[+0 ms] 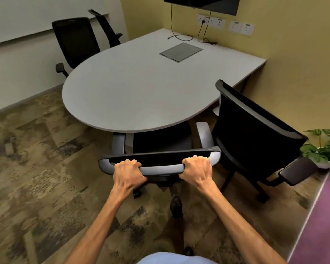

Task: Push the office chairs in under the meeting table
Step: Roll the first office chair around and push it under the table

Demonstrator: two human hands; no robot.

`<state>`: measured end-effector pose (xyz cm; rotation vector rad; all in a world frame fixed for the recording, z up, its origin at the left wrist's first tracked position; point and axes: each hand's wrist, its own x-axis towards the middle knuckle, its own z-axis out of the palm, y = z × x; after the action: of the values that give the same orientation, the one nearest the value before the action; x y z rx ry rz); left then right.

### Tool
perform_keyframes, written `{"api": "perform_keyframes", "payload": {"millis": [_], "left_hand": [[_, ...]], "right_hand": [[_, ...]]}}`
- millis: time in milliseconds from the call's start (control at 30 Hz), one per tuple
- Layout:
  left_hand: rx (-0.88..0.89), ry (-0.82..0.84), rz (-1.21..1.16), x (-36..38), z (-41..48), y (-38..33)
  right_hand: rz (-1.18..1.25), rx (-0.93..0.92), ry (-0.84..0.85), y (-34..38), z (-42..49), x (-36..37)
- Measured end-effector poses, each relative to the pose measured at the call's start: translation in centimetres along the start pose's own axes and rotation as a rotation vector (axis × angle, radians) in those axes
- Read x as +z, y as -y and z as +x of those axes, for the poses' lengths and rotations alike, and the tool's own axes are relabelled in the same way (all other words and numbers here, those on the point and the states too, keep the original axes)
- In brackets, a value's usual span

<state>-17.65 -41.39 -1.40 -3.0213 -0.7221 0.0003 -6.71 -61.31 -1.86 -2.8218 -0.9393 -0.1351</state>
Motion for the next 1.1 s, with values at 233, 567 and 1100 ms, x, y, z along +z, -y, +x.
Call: {"api": "perform_keyframes", "payload": {"millis": [233,567,1100], "left_hand": [[-0.007,0.029,-0.009,0.4,0.8,-0.7],[-0.076,-0.075,-0.068,1.2,6.1,0.9],[-0.032,-0.09,0.025,1.1,19.4,4.0]], "right_hand": [[-0.003,-0.059,-0.023,-1.4,1.1,0.5],[-0.051,-0.111,0.004,-0.8,8.6,1.8],[-0.047,-0.137,0.014,-0.5,21.9,3.7]]}}
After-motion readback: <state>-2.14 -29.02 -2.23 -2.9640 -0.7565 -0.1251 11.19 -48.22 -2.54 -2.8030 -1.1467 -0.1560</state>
